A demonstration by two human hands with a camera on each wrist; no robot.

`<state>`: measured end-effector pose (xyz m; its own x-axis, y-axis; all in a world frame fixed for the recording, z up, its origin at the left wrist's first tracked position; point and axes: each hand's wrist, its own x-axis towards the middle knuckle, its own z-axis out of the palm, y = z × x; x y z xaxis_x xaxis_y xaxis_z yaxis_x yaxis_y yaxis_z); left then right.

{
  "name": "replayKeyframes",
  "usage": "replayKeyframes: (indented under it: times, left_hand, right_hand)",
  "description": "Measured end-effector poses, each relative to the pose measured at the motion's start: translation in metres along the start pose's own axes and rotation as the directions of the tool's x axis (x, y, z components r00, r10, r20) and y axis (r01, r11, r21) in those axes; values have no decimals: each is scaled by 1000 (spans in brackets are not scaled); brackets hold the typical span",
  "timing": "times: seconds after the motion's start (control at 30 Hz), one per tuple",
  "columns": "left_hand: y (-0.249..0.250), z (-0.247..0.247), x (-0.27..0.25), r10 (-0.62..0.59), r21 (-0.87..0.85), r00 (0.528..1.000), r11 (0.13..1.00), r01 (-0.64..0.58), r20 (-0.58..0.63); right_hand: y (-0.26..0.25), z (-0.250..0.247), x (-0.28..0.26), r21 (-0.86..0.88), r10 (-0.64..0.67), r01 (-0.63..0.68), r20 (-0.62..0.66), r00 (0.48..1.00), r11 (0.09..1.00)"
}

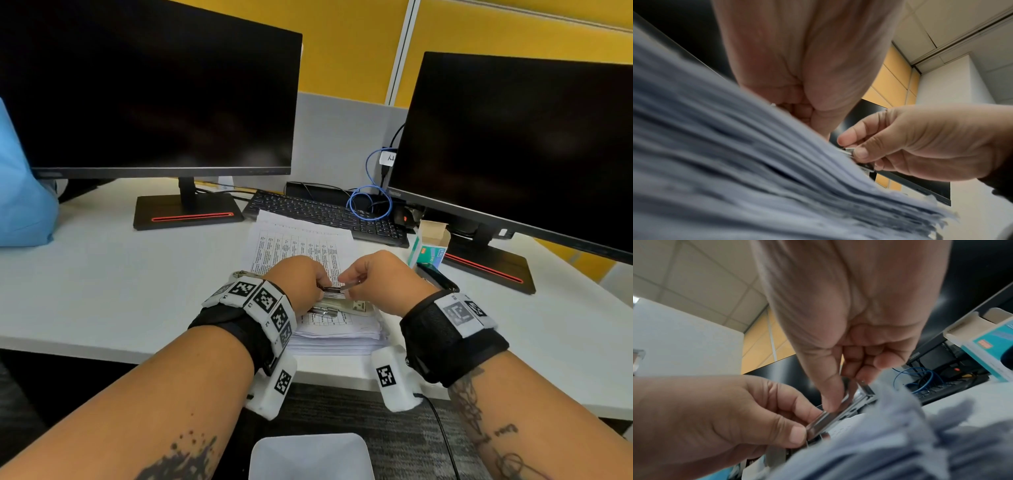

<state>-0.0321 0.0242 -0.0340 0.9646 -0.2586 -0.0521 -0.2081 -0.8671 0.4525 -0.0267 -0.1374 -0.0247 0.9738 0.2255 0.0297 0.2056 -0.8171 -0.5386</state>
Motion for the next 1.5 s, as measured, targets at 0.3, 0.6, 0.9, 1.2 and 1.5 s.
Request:
replayKeyframes:
  times: [0.3,0.6,0.9,1.2,1.5]
  left_hand:
    - [-2,1,1,7,-23,1000,1000,-8,-18]
    - [-1,0,-1,22,15,1000,1000,-22,-5]
    - [-1,-1,-2,24,1,1000,1000,-24,-8]
    - [-3,1,-1,12,-21,1000,1000,-12,-18]
    - [2,-2,-2,-5,21,1000,1000,5,19]
  right_hand:
    - [3,-8,-2,-105,54,-49,52,997,993]
    - [4,-17,-5,-129,55,-46,66,996,991]
    - [-2,-12,-3,-23,61,-62,-40,997,998]
    - [-2,-5,-2,-45,98,-99,-31,995,994]
    - [-13,6,-2,-362,-62,71,36,997,929]
